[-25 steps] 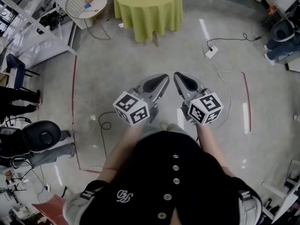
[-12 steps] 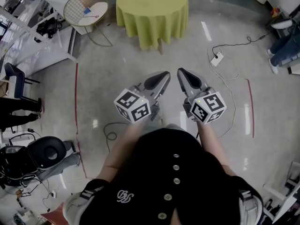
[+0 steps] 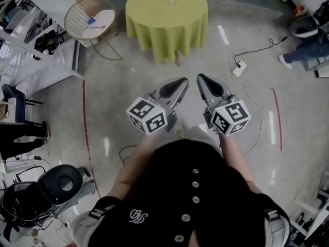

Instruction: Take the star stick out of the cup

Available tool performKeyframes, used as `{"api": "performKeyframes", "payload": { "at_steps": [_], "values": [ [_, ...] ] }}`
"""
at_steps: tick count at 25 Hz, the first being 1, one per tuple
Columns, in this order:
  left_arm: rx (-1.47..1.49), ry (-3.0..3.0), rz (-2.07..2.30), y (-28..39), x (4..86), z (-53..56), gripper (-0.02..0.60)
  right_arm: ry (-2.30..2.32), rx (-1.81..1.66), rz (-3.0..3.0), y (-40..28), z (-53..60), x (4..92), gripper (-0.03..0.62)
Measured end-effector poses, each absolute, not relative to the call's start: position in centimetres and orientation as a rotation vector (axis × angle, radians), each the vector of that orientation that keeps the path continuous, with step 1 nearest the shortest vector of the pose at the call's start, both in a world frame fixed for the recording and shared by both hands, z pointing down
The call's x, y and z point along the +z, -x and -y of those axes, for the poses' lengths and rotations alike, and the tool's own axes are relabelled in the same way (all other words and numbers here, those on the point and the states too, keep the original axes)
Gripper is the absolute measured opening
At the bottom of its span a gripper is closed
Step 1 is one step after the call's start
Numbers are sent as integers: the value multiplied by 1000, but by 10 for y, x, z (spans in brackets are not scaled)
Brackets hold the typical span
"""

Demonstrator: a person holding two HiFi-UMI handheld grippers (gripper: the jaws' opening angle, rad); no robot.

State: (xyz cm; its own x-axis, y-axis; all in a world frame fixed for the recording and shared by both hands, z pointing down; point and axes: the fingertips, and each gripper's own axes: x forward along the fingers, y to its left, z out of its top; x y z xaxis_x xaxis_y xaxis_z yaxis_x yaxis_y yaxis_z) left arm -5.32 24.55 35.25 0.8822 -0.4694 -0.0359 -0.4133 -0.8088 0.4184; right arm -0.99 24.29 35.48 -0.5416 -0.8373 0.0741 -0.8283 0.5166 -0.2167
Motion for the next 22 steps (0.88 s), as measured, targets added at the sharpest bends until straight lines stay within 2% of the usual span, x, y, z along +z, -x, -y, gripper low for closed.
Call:
{"api": "performKeyframes", "payload": {
  "at_steps": [13, 22],
  "values": [
    [-148, -2607, 626, 55, 363, -190, 12, 1411, -476, -2772, 16, -195, 375, 3],
    [-143, -2601, 643, 42, 364, -136, 12, 1448, -456, -2746, -9, -138, 374, 3]
  ]
}}
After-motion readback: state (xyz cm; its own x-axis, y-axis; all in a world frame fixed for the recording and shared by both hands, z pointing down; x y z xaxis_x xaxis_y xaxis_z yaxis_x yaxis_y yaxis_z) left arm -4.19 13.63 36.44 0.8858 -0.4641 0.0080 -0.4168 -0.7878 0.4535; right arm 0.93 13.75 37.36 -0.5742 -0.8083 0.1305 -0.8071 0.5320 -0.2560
